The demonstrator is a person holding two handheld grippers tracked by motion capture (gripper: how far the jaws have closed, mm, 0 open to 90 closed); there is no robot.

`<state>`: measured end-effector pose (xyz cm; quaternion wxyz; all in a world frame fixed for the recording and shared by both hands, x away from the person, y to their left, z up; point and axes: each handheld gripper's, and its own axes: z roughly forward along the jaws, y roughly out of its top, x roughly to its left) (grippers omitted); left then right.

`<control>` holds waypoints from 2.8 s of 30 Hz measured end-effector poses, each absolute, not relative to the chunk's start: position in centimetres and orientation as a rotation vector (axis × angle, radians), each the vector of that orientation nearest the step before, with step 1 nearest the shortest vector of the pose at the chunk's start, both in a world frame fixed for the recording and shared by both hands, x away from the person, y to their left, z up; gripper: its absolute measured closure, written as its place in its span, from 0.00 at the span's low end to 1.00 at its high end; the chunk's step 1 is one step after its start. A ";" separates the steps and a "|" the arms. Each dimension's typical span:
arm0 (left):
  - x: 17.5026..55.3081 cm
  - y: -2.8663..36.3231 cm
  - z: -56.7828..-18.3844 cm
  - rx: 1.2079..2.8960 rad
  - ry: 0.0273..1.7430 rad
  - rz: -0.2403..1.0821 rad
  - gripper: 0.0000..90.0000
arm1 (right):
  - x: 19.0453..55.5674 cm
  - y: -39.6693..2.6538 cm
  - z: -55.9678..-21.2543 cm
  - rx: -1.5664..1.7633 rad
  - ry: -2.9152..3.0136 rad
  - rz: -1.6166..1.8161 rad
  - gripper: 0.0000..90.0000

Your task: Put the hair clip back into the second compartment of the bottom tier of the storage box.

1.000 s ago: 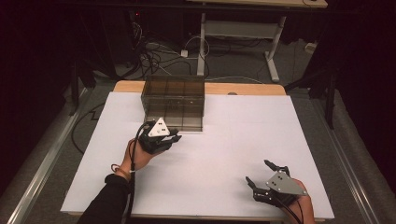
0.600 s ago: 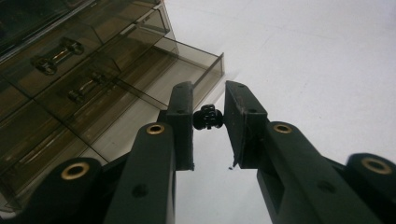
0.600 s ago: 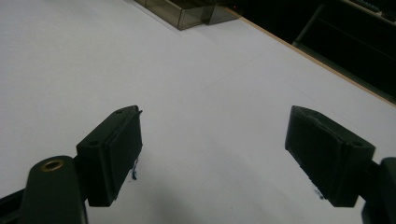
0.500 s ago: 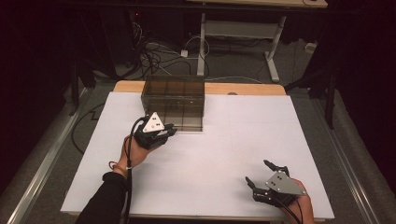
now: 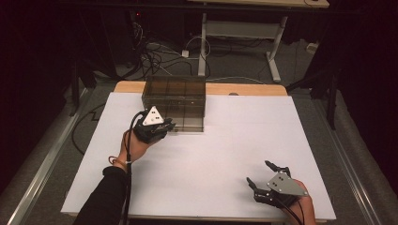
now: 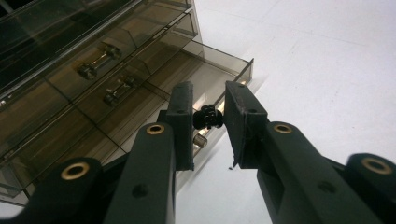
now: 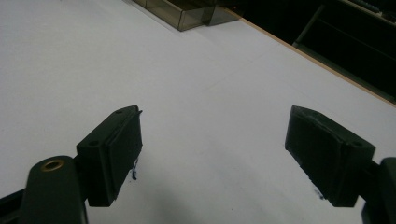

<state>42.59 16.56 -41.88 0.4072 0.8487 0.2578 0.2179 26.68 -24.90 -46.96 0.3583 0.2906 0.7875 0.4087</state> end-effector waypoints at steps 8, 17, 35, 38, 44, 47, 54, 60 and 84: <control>43.6 16.1 -41.6 2.155 0.661 0.548 0.79 | 26.6 -24.9 -46.9 0.750 2.029 1.055 0.21; 44.8 15.1 -41.6 2.188 0.663 0.543 0.79 | 26.6 -24.9 -47.0 0.750 2.032 1.056 0.21; 47.2 14.3 -42.7 2.253 0.717 0.534 0.79 | 26.7 -24.9 -47.0 0.751 2.035 1.051 0.21; 47.4 14.3 -43.1 2.259 0.729 0.535 0.79 | 26.7 -24.9 -47.1 0.752 2.038 1.051 0.21; 47.9 14.2 -43.7 2.274 0.747 0.538 0.79 | 26.7 -25.0 -47.1 0.755 2.038 1.051 0.21; 48.0 14.1 -43.8 2.272 0.751 0.536 0.79 | 26.7 -24.9 -47.1 0.753 2.040 1.051 0.21; 47.9 13.9 -43.9 2.279 0.746 0.544 0.79 | 26.6 -24.9 -47.1 0.754 2.039 1.051 0.21; 47.8 14.0 -43.7 2.264 0.745 0.552 0.79 | 26.6 -24.9 -47.1 0.751 2.040 1.052 0.21; 43.8 15.7 -43.3 2.073 0.660 0.635 0.67 | 26.7 -24.6 -47.1 0.768 2.016 1.043 0.21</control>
